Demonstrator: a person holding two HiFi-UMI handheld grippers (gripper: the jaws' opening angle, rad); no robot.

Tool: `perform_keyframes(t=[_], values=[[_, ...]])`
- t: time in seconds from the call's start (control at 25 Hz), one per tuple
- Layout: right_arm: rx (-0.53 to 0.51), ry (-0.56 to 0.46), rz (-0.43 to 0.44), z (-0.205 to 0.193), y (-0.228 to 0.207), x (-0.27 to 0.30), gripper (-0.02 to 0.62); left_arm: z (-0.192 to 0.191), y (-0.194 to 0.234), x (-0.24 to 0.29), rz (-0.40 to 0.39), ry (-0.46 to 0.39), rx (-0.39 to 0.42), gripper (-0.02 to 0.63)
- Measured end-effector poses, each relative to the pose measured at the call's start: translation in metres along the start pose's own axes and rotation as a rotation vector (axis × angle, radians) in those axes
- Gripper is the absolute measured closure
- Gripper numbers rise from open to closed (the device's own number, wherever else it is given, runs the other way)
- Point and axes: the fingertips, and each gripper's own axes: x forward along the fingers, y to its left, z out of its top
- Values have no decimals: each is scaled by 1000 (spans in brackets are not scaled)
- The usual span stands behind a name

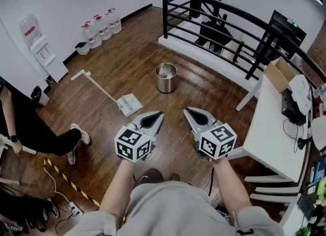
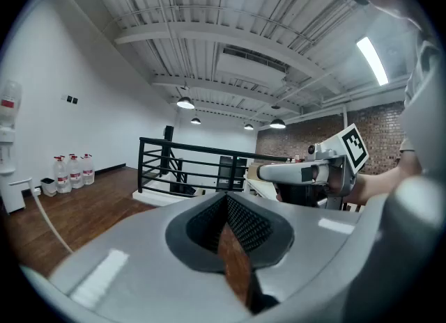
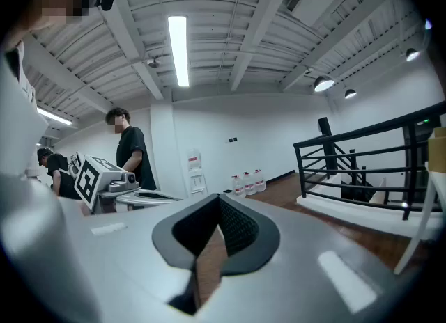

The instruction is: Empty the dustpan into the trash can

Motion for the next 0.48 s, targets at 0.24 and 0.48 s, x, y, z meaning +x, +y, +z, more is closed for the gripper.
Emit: perform_keyframes(t=[0.24, 0.48], values=[[-6, 3, 11, 7, -7, 35, 595, 9, 34, 6, 15, -7, 8, 600], [-26, 23, 22, 17, -16, 95, 595, 17, 98, 16, 37, -28, -6, 601]])
